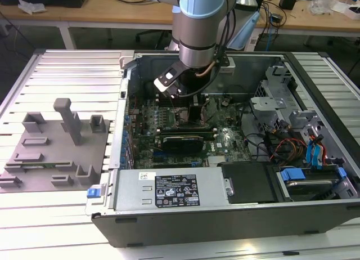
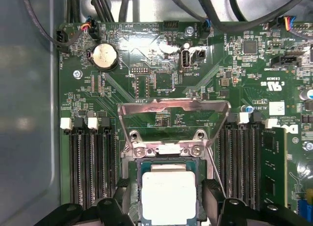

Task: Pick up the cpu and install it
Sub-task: 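Place the cpu into insertion slot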

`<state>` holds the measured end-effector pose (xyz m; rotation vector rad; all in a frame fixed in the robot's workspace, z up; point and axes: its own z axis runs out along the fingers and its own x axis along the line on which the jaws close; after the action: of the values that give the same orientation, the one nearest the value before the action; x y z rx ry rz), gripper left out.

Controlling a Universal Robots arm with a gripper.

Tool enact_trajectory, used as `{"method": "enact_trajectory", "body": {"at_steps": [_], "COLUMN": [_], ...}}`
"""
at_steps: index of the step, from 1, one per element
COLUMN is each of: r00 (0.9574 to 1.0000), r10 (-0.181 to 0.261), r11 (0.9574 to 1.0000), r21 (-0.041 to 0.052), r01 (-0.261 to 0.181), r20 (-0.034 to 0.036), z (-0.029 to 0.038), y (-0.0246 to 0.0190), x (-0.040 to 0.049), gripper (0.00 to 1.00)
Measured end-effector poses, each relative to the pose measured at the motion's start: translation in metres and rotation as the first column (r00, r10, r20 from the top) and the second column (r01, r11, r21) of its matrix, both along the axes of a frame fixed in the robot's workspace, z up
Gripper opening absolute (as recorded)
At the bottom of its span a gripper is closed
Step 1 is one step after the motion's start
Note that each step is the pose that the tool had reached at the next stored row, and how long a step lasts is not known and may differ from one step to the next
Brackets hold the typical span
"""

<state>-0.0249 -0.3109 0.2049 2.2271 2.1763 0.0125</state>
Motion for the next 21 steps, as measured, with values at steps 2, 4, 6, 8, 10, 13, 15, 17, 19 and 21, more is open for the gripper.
{"method": "enact_trajectory", "body": {"at_steps": [2, 4, 6, 8, 10, 13, 15, 17, 19, 21], "r00": [1.0, 1.0, 1.0, 1.0, 1.0, 1.0, 1.0, 1.0, 1.0, 1.0], "r10": [0.0, 0.0, 0.0, 0.0, 0.0, 0.0, 0.0, 0.0, 0.0, 0.0], "r11": [1.0, 1.0, 1.0, 1.0, 1.0, 1.0, 1.0, 1.0, 1.0, 1.0], "r21": [0.0, 0.0002, 0.0001, 0.0, 0.0, 0.0001, 0.0, 0.0, 0.0, 0.0], "r01": [0.0, 0.0, 0.0, 0.0, 0.0, 0.0, 0.0, 0.0, 0.0, 0.0], "r20": [0.0, 0.0001, 0.0, 0.0, 0.0, 0.0, 0.0, 0.0, 0.0, 0.0], "z": [0.0049, 0.0055, 0.006, 0.0064, 0.0069, 0.0075, 0.0079, 0.0082, 0.0087, 0.0092], "y": [0.0, 0.0, 0.0, 0.0, 0.0, 0.0, 0.0, 0.0, 0.0, 0.0], "x": [0.0, 0.0, 0.0, 0.0, 0.0, 0.0, 0.0, 0.0, 0.0, 0.0], "gripper": [0.69, 0.69, 0.69, 0.68, 0.55, 0.36, 0.36, 0.24, 0.12, 0.11]}}
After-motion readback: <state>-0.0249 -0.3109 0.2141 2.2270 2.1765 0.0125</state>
